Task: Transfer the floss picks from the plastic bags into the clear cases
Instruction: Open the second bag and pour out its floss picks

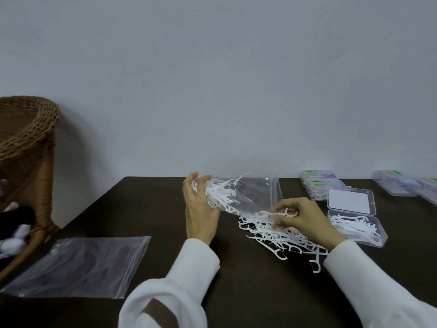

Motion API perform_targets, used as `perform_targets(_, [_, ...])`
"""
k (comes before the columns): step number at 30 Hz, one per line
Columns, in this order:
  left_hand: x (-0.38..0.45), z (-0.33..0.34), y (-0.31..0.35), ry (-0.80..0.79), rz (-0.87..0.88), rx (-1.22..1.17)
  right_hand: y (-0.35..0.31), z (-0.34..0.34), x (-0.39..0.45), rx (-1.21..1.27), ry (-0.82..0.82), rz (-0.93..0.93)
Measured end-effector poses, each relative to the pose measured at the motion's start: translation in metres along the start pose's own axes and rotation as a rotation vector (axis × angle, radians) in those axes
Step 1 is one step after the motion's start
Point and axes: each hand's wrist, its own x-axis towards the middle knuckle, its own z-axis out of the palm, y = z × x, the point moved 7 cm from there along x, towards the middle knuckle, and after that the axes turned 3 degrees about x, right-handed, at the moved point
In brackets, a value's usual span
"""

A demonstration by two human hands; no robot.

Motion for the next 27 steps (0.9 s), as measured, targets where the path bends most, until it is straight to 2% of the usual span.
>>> perform_targets(4, [0.005,-0.013,-0.015,0.095,-0.105,-0.007,0.0,-0.009,0.001,-0.111,0.088,-0.021])
perform_targets(6, [0.007,-0.018,-0.024,0.135,-0.188,-0.038,0.002,-0.01,0.001,-0.146,0.079,-0.025])
perform_targets(10, [0.006,-0.019,-0.033,0.133,-0.34,-0.085,0.001,-0.006,0.0,-0.16,0.041,-0.052])
perform_targets(12, [0.004,-0.018,-0.032,0.112,-0.343,-0.085,-0.004,-0.009,-0.001,-0.151,0.098,-0.096])
perform_targets(15, [0.001,-0.012,-0.024,0.064,-0.287,-0.088,-0.015,-0.017,-0.004,-0.036,0.21,-0.178])
perform_targets(18, [-0.001,-0.004,-0.012,-0.012,-0.186,-0.106,-0.026,-0.015,-0.006,0.046,0.205,-0.211])
perform_targets(23, [-0.005,0.007,0.005,-0.094,0.033,-0.114,-0.04,-0.018,-0.012,-0.116,0.296,-0.318])
perform_targets(27, [-0.006,0.014,0.008,-0.064,0.159,-0.002,-0.035,-0.018,-0.01,-0.125,0.278,-0.274])
